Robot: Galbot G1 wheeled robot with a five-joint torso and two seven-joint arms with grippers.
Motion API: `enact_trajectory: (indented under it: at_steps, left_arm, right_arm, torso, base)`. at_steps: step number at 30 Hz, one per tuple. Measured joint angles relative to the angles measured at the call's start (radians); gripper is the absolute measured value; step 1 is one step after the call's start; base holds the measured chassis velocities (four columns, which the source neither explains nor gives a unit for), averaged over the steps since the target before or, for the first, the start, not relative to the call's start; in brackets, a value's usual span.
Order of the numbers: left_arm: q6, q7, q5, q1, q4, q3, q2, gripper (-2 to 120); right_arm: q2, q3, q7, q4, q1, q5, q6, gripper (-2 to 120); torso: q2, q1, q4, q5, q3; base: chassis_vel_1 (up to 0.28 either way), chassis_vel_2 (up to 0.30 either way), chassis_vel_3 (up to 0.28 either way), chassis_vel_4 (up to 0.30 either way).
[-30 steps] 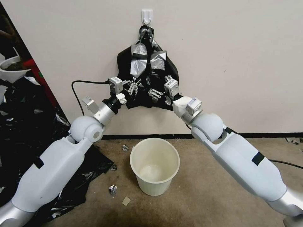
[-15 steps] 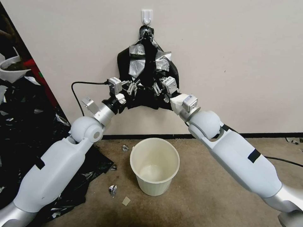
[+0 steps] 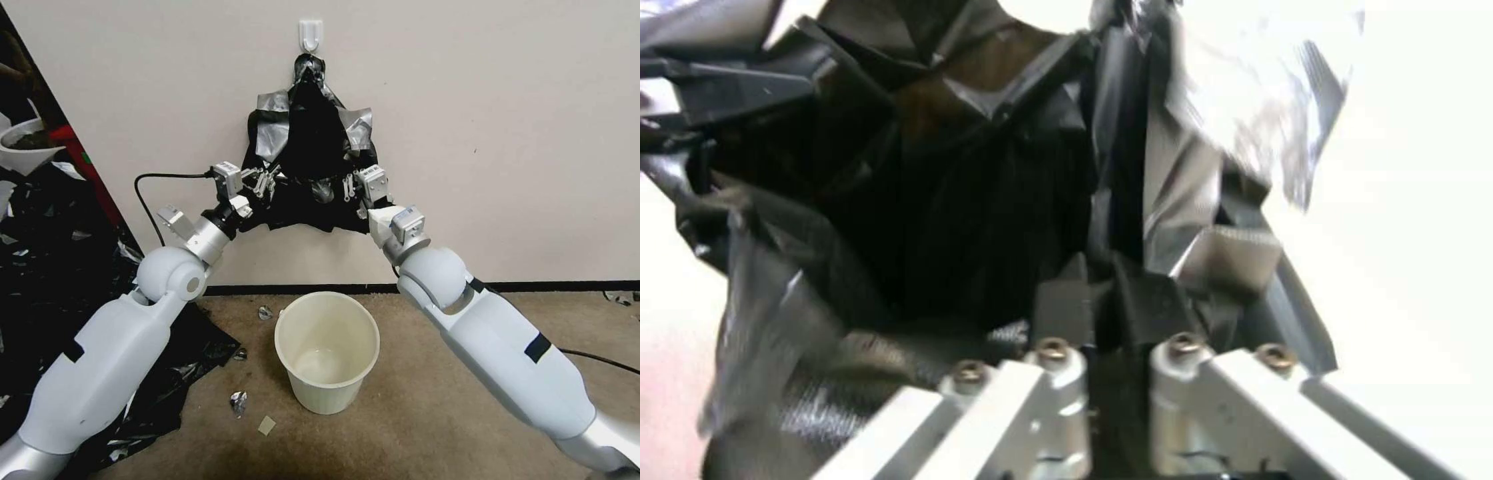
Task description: Place a trash bag onto the trash bin.
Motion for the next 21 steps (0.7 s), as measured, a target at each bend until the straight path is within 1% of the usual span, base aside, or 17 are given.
enact_trajectory:
  at_steps: [2,3,4,5,6,8,10,11,12,13,14,16,17,18,20,21]
  left_arm:
    - [0.000,0.000,0.000,0.001,0.000,-0.001,0.001,0]
    - [0.000,0.000,0.000,0.001,-0.002,-0.002,0.005,0]
    - [0.000,0.000,0.000,0.001,-0.003,-0.003,0.006,0]
    - [0.000,0.000,0.000,0.001,-0.003,-0.003,0.006,0]
    - [-0.001,0.000,0.000,0.001,-0.004,-0.003,0.009,0]
    - [-0.001,0.000,0.000,0.001,-0.008,-0.004,0.012,0]
    - [-0.001,0.000,0.000,0.001,-0.008,-0.005,0.012,0]
    - [-0.001,0.000,0.000,0.002,-0.011,-0.006,0.012,0]
    - [-0.001,0.000,0.000,0.003,-0.012,-0.008,0.012,0]
    - [-0.001,0.000,0.000,0.003,-0.012,-0.008,0.012,0]
    - [-0.001,0.000,0.000,0.004,-0.014,-0.009,0.012,0]
    - [-0.001,0.000,0.000,0.005,-0.016,-0.012,0.012,0]
    - [-0.001,0.000,0.000,0.005,-0.016,-0.012,0.012,0]
    - [-0.001,0.000,0.000,0.006,-0.017,-0.013,0.012,0]
    - [-0.001,0.000,0.001,0.008,-0.017,-0.017,0.012,0]
    - [-0.001,0.000,0.001,0.008,-0.017,-0.018,0.012,0]
  right_arm:
    - [0.000,-0.001,0.009,0.004,-0.003,0.007,-0.005,12]
    - [0.000,-0.001,0.028,0.010,-0.008,0.019,-0.014,21]
    - [0.001,0.000,0.036,0.012,-0.009,0.024,-0.016,24]
    - [0.001,0.000,0.036,0.012,-0.009,0.024,-0.016,24]
    - [0.004,0.002,0.048,0.013,-0.009,0.029,-0.017,32]
    - [0.008,0.006,0.069,0.014,-0.009,0.032,-0.019,40]
    - [0.010,0.007,0.077,0.014,-0.009,0.033,-0.020,41]
    - [0.015,0.014,0.095,0.021,-0.010,0.034,-0.026,48]
    - [0.019,0.023,0.107,0.037,-0.020,0.035,-0.033,53]
    - [0.019,0.023,0.107,0.037,-0.020,0.035,-0.033,53]
    - [0.022,0.032,0.112,0.057,-0.032,0.035,-0.039,60]
    - [0.021,0.044,0.113,0.105,-0.060,0.037,-0.047,68]
    - [0.021,0.044,0.113,0.105,-0.060,0.037,-0.047,68]
    - [0.019,0.047,0.113,0.124,-0.073,0.038,-0.049,72]
    - [0.008,0.056,0.111,0.161,-0.105,0.045,-0.055,84]
    - [0.007,0.059,0.111,0.163,-0.109,0.046,-0.055,85]
  torso:
    - [0.000,0.000,0.0000,0.0001,0.000]
    - [0.000,0.000,0.0000,0.0000,0.000]
    - [0.000,0.000,0.0001,0.0000,0.000]
    - [0.000,0.000,0.0001,0.0000,0.000]
    - [0.000,0.000,0.0001,0.0001,0.000]
    - [0.000,0.000,0.0001,0.0001,0.000]
    - [0.000,0.000,0.0001,0.0001,0.000]
    - [0.000,0.000,0.0002,0.0001,0.000]
    - [0.000,0.000,0.0002,0.0000,0.000]
    - [0.000,0.000,0.0002,0.0000,0.000]
    - [0.000,0.000,0.0002,0.0001,0.000]
    - [0.000,0.000,0.0001,0.0001,0.000]
    - [0.000,0.000,0.0001,0.0001,0.000]
    - [0.000,0.000,0.0001,0.0000,0.000]
    - [0.000,0.000,0.0000,0.0000,0.000]
    - [0.000,0.000,0.0000,0.0001,0.000]
  base:
    - [0.000,0.000,0.000,0.000]
    - [0.000,0.000,0.000,0.000]
    - [0.000,0.000,0.000,0.000]
    - [0.000,0.000,0.000,0.000]
    - [0.000,0.000,0.000,0.000]
    - [0.000,0.000,0.000,0.000]
    - [0.000,0.000,0.000,0.000]
    - [0.000,0.000,0.000,0.000]
    - [0.000,0.000,0.000,0.000]
    - [0.000,0.000,0.000,0.000]
    - [0.000,0.000,0.000,0.000]
    - [0.000,0.000,0.000,0.000]
    - [0.000,0.000,0.000,0.000]
    - [0.000,0.000,0.000,0.000]
    - [0.000,0.000,0.000,0.000]
    - [0.000,0.000,0.000,0.000]
